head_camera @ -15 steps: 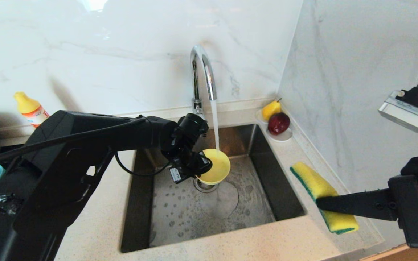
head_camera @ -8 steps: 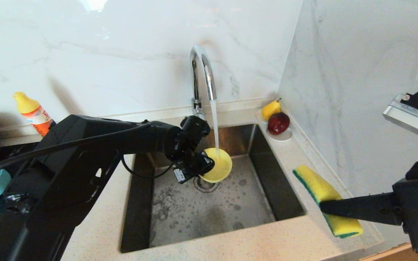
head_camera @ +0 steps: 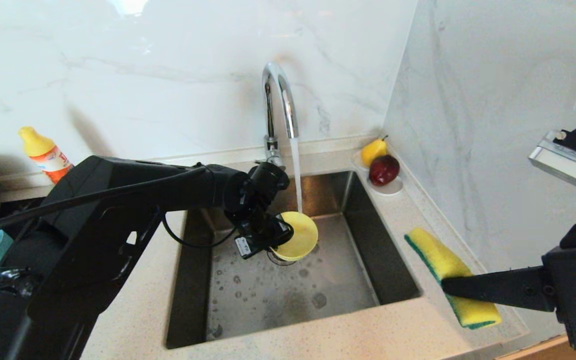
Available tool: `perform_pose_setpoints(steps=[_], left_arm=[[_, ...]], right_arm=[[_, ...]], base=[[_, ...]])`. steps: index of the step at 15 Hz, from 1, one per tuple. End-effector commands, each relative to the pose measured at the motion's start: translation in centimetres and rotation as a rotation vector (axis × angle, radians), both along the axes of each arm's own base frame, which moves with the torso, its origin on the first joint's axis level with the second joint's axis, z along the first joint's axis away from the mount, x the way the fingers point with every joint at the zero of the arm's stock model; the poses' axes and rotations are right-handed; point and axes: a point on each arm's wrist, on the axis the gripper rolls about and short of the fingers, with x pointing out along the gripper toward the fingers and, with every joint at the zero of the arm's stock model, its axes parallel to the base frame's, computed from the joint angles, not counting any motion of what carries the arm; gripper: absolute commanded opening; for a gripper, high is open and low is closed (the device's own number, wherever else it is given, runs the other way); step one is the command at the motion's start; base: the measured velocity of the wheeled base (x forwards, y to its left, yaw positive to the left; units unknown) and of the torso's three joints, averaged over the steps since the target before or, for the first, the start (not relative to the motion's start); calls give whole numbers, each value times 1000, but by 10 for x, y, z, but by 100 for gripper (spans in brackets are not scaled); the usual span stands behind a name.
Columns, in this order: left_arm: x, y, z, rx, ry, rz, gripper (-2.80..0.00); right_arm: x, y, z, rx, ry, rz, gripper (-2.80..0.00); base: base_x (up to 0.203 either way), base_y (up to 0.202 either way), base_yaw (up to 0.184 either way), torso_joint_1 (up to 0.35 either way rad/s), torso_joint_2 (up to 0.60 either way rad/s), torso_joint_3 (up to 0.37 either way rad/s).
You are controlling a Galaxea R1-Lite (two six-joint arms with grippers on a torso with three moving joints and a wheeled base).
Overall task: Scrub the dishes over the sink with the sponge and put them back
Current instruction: Wash the bowl
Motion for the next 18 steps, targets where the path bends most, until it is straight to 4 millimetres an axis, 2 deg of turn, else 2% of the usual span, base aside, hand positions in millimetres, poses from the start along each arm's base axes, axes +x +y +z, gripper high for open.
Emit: perform_pose_setpoints(steps=[1,3,9,14,16,18], left_arm=[[-2,1,6,-10,-4,0,-280],[-2,1,9,-23,-7,-5,-280],[4,-3,-4,-33,-10,-8,-280],[6,-3,-6,-34,-12,-7,-280],[1,0,2,-29,-7,-7,-280],[-10,8,28,-26,-26,-9,-280]], right_arm=[[1,1,-2,-6,9,-1,-280],[1,1,-1,5,0,0,-280],[0,-1,-2,4,1,-3,-280],[0,0,-5,9,-3,-4,-280],[1,0,-5,8,-4,-3,-280],[1,0,-5,8,-6,-5,-280]], base=[[0,0,0,0,0,0],[0,0,0,0,0,0],[0,0,0,0,0,0],[0,0,0,0,0,0],[0,0,0,0,0,0],[0,0,0,0,0,0]])
